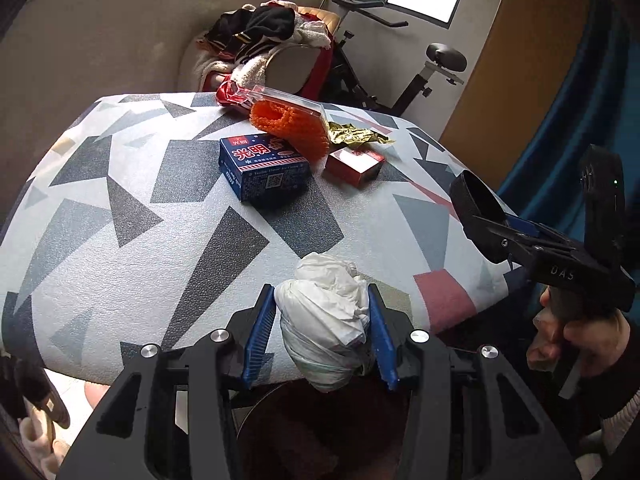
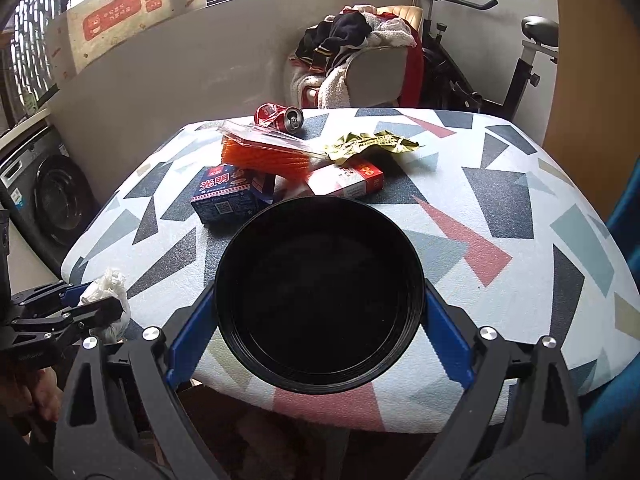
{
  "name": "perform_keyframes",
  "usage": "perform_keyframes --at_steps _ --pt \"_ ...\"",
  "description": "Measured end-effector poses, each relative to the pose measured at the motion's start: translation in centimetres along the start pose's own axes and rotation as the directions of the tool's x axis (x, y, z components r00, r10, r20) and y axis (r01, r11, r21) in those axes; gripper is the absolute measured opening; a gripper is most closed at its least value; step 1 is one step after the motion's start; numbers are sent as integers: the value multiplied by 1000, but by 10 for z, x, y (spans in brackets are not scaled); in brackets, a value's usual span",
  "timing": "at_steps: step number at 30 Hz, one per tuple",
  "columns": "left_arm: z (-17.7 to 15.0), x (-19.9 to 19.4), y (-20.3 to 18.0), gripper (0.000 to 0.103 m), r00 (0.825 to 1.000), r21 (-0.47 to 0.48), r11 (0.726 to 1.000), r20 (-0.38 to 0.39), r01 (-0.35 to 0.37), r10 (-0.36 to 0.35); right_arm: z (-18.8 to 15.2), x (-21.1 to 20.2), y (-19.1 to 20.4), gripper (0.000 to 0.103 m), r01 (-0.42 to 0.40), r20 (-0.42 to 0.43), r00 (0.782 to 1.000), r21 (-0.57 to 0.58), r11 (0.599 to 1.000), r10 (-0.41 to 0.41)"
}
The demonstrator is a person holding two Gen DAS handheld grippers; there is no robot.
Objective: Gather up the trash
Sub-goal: 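Grasp the crumpled white tissue with the left tool while the right tool carries the bowl toward the bin, then drop the white tissue into the bin with the left tool while the right tool releases the black bowl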
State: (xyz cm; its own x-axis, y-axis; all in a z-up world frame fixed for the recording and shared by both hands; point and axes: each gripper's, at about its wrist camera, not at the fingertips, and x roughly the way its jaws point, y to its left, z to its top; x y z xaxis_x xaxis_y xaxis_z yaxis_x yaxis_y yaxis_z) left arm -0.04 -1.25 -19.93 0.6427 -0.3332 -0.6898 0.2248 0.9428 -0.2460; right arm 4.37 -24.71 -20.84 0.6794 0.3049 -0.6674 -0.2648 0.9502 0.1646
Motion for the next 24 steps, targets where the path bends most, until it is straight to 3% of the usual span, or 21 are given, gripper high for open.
perform_keyframes --at_steps 13,18,24 --pt "-44 -28 -13 44 999 23 1000 -34 21 -21 -28 -26 22 93 -24 -6 1000 -23 999 24" --pt "-51 -31 -16 47 997 20 998 -46 62 -61 -32 -30 24 93 -26 -12 1000 -28 999 26" --pt "-46 -45 -20 73 999 24 999 3 44 -44 -42 -30 29 93 -38 -33 999 -39 999 37"
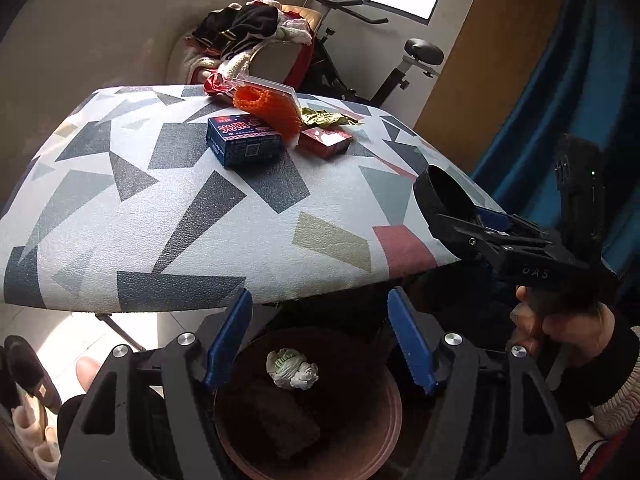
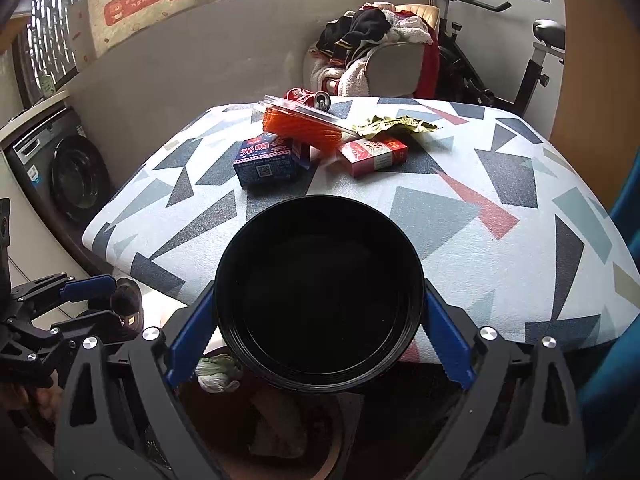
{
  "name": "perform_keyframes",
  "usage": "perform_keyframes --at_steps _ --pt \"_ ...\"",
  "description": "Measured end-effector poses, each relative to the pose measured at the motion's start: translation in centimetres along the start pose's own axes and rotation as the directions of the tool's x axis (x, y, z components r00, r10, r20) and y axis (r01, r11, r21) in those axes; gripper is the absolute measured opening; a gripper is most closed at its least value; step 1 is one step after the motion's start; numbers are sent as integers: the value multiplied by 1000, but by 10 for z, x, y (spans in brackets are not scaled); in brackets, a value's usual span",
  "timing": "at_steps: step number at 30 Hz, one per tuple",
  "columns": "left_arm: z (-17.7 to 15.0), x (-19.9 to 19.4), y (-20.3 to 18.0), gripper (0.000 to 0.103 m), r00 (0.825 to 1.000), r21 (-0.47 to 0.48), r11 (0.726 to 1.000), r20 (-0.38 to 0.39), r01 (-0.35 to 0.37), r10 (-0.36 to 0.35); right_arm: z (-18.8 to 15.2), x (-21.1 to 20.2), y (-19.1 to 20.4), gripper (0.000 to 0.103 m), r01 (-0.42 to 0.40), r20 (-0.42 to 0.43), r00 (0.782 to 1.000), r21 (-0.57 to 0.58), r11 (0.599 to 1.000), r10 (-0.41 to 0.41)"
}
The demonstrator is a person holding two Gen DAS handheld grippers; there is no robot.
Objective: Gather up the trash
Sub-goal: 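Drop the white tissue into the bin with the left tool while the right tool releases the black bowl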
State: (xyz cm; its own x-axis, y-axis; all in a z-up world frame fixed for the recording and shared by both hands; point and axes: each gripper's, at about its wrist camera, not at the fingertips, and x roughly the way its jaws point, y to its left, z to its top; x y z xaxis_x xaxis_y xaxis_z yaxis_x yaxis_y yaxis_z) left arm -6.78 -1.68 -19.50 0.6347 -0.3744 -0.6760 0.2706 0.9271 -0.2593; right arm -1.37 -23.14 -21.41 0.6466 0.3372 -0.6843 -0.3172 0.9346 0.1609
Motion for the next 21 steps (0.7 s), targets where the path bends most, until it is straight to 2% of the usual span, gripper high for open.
perform_keyframes --at_steps 6,14,21 --pt "14 -18 11 92 993 -14 996 66 -92 93 -20 13 18 93 -30 -67 997 -48 998 26" --pt "23 -33 39 95 980 -64 985 103 -162 168 -52 33 53 93 -94 -174 982 -114 989 73" --pt "22 -40 53 95 972 -96 976 111 -195 205 -63 41 68 93 -117 -220 972 -149 982 82"
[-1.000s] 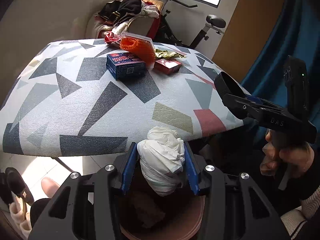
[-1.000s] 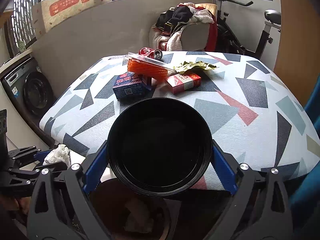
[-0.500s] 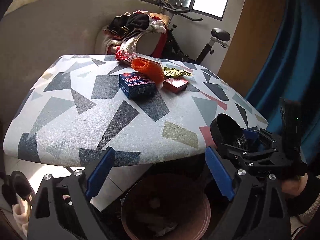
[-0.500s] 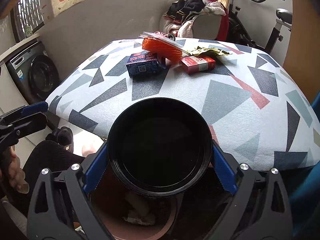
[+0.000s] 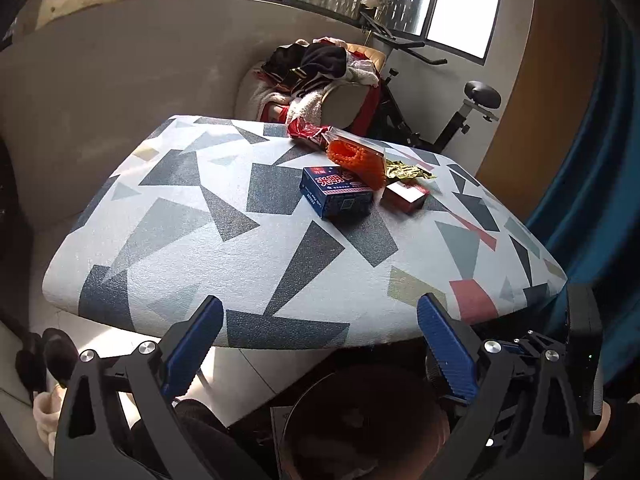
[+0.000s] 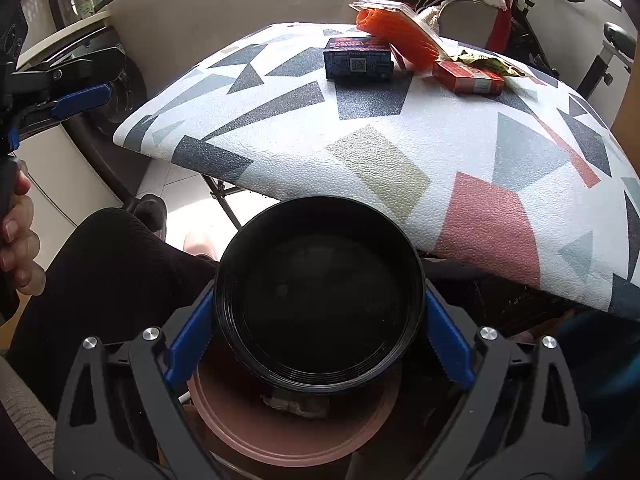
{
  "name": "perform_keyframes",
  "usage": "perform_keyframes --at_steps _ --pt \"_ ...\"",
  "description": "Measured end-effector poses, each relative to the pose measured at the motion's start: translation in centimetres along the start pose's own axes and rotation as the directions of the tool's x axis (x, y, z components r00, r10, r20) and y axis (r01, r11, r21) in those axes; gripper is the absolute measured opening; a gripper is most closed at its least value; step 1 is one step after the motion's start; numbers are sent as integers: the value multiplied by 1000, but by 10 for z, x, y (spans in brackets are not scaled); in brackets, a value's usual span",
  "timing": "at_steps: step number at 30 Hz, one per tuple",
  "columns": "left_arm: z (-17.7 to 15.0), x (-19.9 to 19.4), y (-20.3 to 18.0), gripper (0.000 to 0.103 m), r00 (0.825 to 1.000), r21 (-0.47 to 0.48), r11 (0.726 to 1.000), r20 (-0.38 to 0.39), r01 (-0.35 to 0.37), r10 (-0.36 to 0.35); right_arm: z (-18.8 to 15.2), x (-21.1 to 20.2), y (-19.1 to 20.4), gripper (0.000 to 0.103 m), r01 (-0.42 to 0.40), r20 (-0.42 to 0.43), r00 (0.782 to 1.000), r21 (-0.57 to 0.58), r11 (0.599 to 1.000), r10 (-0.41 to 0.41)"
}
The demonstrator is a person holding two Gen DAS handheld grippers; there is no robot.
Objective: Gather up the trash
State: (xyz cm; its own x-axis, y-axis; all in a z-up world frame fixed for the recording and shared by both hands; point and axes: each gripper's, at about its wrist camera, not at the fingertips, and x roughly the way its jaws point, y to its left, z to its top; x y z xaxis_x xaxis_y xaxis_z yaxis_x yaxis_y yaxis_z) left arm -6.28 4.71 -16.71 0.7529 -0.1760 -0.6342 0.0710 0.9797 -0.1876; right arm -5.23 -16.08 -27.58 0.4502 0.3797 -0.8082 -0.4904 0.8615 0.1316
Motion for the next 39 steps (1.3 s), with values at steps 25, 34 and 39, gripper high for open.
perform_keyframes --at_steps 25,34,39 --pt "-4 6 8 95 1000 -28 1000 -18 -12 12 -7 16 6 96 18 -75 997 -17 1000 -19" --pt "-5 8 7 95 1000 -30 1000 -24 -10 9 -6 16 2 96 23 -73 997 2 1000 -23" --pt "-3 12 8 95 1000 -34 999 -31 -7 6 -2 14 -6 96 30 -58 998 23 999 -28"
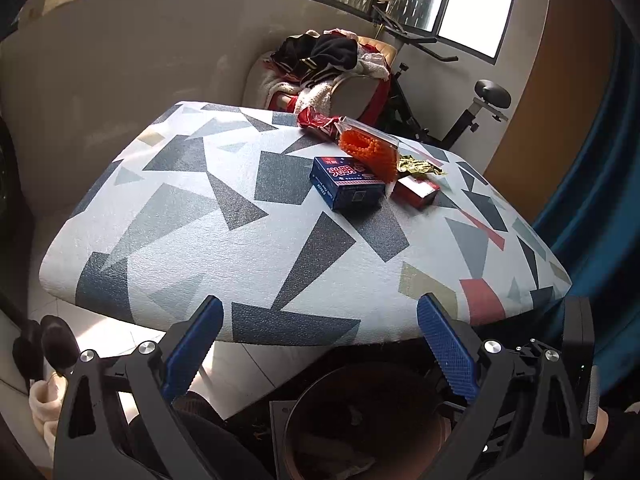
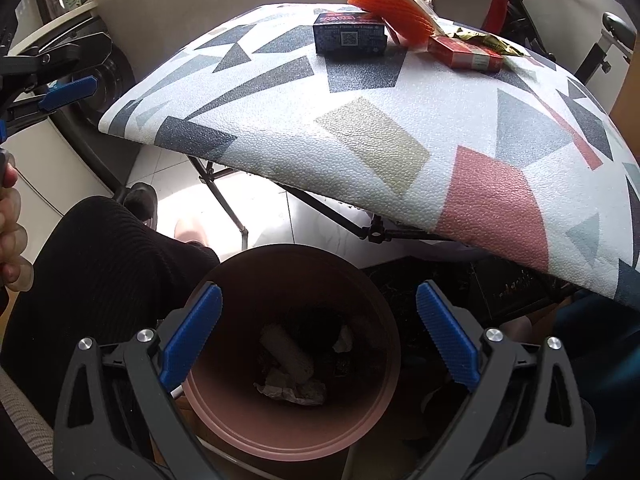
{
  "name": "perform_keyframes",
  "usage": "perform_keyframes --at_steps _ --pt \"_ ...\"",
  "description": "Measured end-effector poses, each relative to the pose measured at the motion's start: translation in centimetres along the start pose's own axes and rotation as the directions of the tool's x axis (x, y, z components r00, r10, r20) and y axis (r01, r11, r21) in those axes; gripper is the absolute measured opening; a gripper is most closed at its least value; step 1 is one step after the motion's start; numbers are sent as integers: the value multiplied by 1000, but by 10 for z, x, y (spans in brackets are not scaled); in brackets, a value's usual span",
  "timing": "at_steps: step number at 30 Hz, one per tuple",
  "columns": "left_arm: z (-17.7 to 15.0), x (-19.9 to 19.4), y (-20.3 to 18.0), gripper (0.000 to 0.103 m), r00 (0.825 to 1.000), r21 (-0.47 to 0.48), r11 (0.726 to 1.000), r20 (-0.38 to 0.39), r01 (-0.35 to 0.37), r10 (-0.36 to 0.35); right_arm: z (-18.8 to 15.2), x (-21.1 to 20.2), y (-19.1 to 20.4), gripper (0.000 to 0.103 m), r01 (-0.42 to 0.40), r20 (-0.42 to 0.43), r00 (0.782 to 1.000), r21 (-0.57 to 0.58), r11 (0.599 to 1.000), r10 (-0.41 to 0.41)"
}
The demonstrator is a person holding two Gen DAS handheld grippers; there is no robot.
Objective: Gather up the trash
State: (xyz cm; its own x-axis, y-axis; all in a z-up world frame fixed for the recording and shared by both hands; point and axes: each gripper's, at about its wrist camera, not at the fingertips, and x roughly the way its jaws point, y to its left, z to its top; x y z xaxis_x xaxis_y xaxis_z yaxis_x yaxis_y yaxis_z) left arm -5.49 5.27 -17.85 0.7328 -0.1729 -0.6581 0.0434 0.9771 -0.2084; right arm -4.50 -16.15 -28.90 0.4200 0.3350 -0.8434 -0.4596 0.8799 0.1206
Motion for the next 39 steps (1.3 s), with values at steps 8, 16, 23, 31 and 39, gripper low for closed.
perform_keyframes --at_steps 8,16,23,31,39 --pt "16 15 -6 95 1000 15 1000 -6 12 -12 21 -6 -30 96 56 40 998 35 998 -57" --pt "61 72 -28 97 997 26 998 -39 60 -59 64 -11 -73 97 116 109 986 69 991 -124" --pt "104 160 -50 97 994 30 998 -104 46 -43 101 -8 -121 97 162 162 970 133 978 -182" --pt "124 234 -63 97 988 44 999 -153 -23 30 128 2 -166 97 180 178 961 176 968 -211" --pt "127 264 -55 97 979 31 995 -173 -100 103 149 13 -192 97 167 185 960 215 962 -209"
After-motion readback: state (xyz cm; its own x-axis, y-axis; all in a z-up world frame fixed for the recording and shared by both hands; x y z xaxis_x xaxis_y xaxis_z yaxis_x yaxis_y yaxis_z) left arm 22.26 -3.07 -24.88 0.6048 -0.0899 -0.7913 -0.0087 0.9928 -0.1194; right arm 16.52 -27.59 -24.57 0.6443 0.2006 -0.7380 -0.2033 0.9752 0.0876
